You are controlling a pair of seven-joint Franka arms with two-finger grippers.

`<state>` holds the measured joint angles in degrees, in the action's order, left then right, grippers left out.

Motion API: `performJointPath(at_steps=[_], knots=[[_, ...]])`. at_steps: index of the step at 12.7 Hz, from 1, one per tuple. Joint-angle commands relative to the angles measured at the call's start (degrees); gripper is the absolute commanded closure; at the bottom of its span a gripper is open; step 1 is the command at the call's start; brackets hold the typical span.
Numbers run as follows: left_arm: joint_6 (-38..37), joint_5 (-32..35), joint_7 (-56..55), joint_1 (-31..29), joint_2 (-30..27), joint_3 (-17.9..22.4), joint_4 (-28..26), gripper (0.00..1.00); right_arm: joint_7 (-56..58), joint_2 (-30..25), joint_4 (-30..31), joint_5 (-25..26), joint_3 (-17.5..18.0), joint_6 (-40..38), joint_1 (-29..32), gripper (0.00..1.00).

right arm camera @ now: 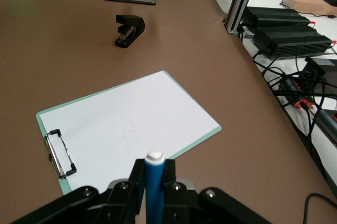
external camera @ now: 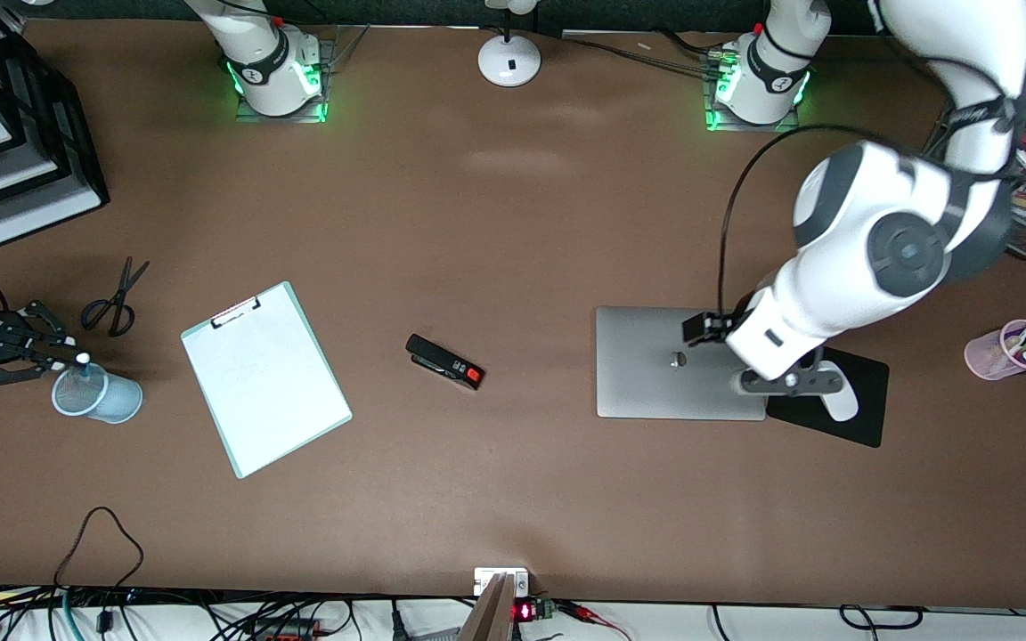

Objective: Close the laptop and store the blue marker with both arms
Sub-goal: 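Lower the marker into the cup while the left gripper closes the lid, then release the marker in the cup while the left gripper withdraws from the laptop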

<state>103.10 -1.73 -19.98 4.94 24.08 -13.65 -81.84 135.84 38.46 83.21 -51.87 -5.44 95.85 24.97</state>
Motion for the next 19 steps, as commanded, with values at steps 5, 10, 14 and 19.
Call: performJointPath(at_steps=[5, 10, 14, 19], knots=[[-9.1, 2.6, 0.5, -3.2, -9.6, 0.3, -1.1, 0.0, 2.6, 3.7, -1.6, -1.2, 1.0, -1.4, 2.6, 0.91], [-14.5, 5.1, 5.5, -4.5, -17.0, 0.0, -2.1, 0.0, 2.5, 6.2, -1.7, -3.4, 1.0, -1.5, 3.7, 0.9], [-14.4, 4.7, 9.3, -6.1, -20.7, -0.3, -4.2, 0.0, 1.5, 6.7, -1.7, -4.3, 0.9, -1.4, 4.0, 0.01], [-14.2, 4.4, 9.7, -6.9, -22.1, -0.3, -6.7, 0.0, -11.8, 3.0, -1.7, -1.9, 0.6, -1.4, 3.7, 0.0]])
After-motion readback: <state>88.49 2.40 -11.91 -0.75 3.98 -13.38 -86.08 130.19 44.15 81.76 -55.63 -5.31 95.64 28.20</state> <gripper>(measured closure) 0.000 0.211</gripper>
